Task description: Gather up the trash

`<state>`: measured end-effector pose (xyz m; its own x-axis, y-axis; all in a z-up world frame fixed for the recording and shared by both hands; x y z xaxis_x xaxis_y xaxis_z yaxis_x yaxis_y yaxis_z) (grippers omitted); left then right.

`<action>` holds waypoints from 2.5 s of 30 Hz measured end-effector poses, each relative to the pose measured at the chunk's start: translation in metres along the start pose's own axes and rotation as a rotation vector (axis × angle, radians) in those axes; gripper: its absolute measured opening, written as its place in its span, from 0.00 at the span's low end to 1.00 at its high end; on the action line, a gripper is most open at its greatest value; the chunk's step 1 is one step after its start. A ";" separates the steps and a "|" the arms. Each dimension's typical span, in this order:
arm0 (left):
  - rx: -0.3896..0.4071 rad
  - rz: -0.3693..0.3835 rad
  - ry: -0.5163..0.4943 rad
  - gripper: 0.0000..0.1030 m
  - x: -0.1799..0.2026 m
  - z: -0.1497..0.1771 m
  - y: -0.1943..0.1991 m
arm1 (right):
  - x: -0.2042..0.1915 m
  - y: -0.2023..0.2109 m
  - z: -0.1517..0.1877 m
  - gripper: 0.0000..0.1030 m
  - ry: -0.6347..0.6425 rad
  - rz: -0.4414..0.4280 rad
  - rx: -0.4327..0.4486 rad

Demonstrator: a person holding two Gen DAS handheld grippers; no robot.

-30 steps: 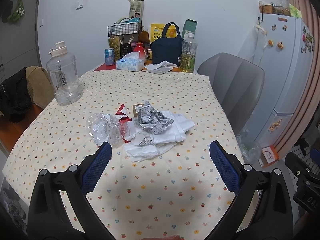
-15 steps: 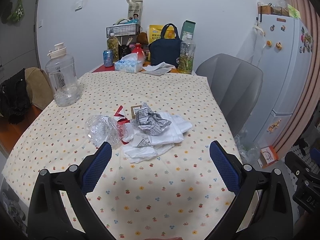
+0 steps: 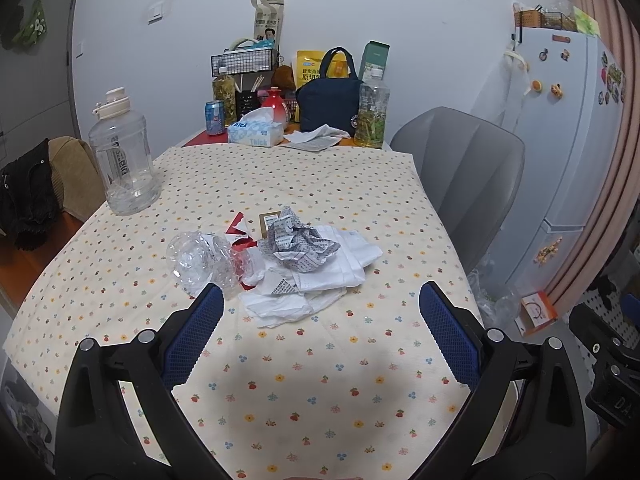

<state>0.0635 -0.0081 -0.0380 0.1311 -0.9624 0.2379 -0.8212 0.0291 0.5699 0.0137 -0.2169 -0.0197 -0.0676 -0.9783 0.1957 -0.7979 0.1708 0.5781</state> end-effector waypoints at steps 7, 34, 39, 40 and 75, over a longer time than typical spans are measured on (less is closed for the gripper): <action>-0.001 -0.003 0.003 0.95 -0.002 0.000 -0.001 | 0.000 -0.001 0.002 0.93 -0.002 0.000 -0.002; -0.026 -0.055 0.056 0.95 -0.032 -0.009 -0.023 | -0.021 -0.022 -0.009 0.92 0.029 -0.070 -0.015; -0.033 -0.091 0.094 0.95 -0.055 -0.014 -0.033 | -0.039 -0.034 -0.016 0.92 0.056 -0.104 -0.023; -0.033 -0.097 0.098 0.95 -0.059 -0.014 -0.034 | -0.042 -0.036 -0.018 0.92 0.059 -0.111 -0.024; -0.102 -0.259 0.230 0.94 -0.131 -0.041 -0.129 | -0.107 -0.114 -0.040 0.90 0.103 -0.251 -0.092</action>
<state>0.1744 0.1255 -0.1106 0.4589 -0.8556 0.2394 -0.6859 -0.1699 0.7076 0.1361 -0.1275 -0.0750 0.1902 -0.9752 0.1135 -0.7238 -0.0611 0.6873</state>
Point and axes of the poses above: each gripper's, at about its wrist camera, not at the fingertips, and y roughly against the way its jaws point, x to its right, z to its underside, the point moved 7 cm from there along -y, roughly the way its jaws point, and after that the axes turned 13 degrees about y, right-handed, at the moved point
